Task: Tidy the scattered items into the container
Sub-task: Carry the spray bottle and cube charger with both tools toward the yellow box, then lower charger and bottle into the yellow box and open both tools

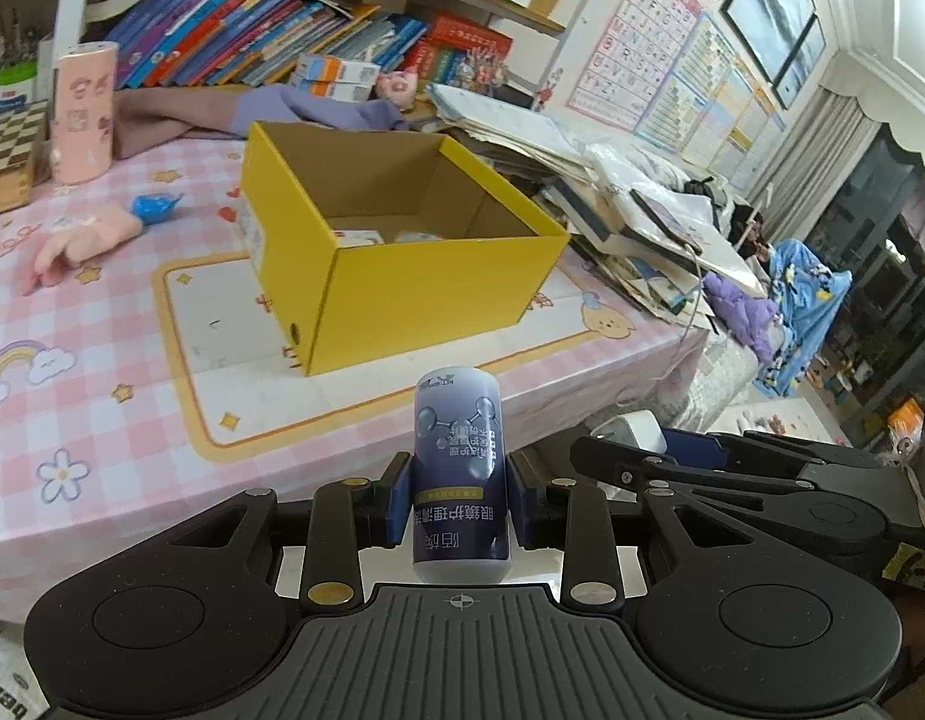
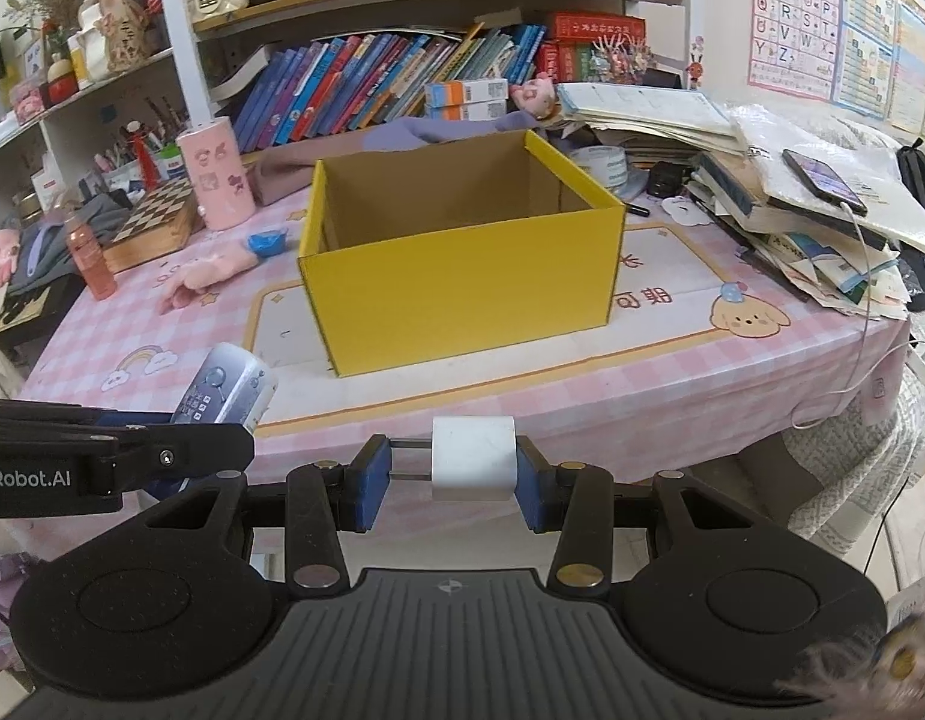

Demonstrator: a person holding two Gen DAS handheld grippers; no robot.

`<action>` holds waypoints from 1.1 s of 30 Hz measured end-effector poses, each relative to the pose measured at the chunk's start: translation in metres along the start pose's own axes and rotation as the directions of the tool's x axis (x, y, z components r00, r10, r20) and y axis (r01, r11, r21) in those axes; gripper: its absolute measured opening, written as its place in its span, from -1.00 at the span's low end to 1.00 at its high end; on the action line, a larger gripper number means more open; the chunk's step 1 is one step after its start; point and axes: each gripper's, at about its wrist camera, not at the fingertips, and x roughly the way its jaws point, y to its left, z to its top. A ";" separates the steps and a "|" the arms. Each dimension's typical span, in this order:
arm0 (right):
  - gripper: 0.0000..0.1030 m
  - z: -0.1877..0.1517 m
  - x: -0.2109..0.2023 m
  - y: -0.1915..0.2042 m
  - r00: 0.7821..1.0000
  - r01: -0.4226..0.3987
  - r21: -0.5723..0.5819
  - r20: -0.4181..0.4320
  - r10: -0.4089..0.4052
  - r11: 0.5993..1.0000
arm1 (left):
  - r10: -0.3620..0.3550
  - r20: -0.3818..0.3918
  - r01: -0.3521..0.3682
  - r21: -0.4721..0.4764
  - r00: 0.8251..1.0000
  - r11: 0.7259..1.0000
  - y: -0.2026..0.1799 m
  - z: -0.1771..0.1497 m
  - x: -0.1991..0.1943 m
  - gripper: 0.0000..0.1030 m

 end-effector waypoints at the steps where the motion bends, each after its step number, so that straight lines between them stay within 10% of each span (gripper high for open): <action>1: -0.21 0.001 0.001 -0.002 1.000 0.004 0.003 -0.001 -0.004 1.000 | -0.004 -0.002 0.004 0.003 1.000 1.000 -0.001 0.002 0.002 -0.40; 33: -0.21 0.123 0.069 -0.046 0.990 -0.032 -0.100 0.135 0.045 0.995 | 0.010 0.172 -0.019 0.049 0.985 0.999 0.000 0.107 0.054 -0.40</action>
